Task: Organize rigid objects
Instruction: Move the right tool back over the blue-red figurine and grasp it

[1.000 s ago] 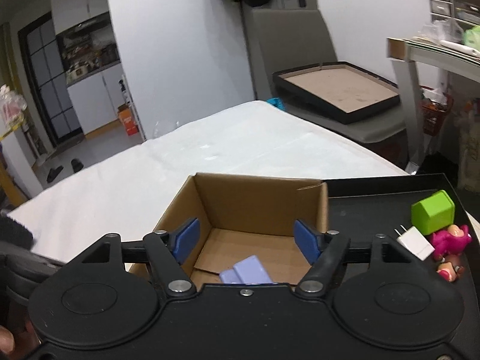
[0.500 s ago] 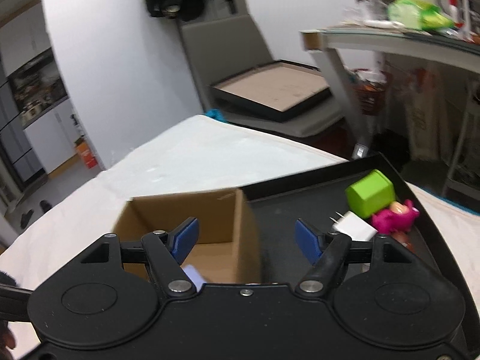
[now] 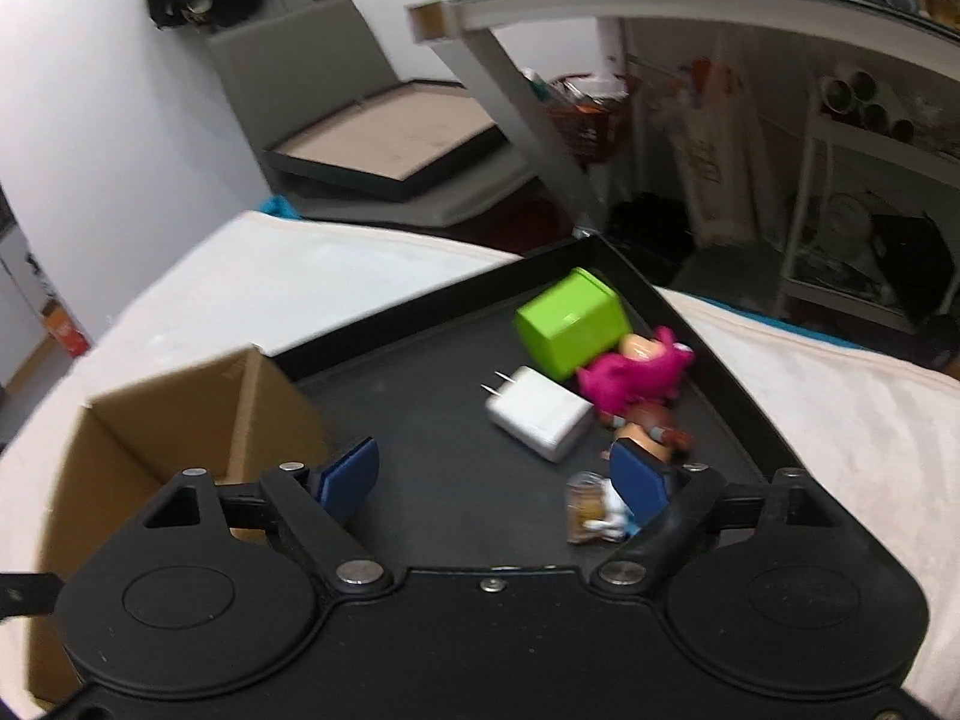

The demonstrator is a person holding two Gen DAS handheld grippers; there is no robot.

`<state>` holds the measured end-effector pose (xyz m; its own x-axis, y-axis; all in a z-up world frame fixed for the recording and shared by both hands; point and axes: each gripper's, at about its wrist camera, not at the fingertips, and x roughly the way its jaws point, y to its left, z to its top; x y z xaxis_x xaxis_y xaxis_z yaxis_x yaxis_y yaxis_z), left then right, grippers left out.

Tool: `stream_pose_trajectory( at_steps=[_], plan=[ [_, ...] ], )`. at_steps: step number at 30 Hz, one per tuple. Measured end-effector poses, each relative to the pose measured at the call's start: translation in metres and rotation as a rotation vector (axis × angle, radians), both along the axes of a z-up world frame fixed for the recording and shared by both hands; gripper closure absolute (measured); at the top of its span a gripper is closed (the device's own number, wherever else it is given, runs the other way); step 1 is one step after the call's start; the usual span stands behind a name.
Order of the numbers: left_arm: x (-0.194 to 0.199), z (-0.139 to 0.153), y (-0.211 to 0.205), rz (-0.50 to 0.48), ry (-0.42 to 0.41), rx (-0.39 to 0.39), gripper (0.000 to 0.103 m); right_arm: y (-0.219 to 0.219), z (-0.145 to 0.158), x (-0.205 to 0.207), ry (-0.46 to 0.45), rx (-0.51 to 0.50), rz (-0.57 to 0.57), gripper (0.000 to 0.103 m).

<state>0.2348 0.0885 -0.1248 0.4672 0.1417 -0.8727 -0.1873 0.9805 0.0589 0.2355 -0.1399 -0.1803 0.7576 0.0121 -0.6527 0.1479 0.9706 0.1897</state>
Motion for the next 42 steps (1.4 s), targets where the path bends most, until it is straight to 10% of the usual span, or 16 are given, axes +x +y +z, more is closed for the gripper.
stream_pose_trajectory(
  at_steps=[27,32,42],
  plan=[
    [0.030,-0.007,-0.062,-0.024,0.081,0.186,0.014,-0.040,-0.062,0.036,0.230,-0.077,-0.048,0.015],
    [0.028,-0.007,-0.067,-0.024,0.082,0.184,0.014,-0.037,-0.059,0.032,0.199,-0.123,-0.015,0.044],
    [0.019,-0.004,-0.070,-0.019,0.061,0.175,0.014,-0.046,-0.048,0.025,0.172,-0.030,-0.006,0.045]
  ],
)
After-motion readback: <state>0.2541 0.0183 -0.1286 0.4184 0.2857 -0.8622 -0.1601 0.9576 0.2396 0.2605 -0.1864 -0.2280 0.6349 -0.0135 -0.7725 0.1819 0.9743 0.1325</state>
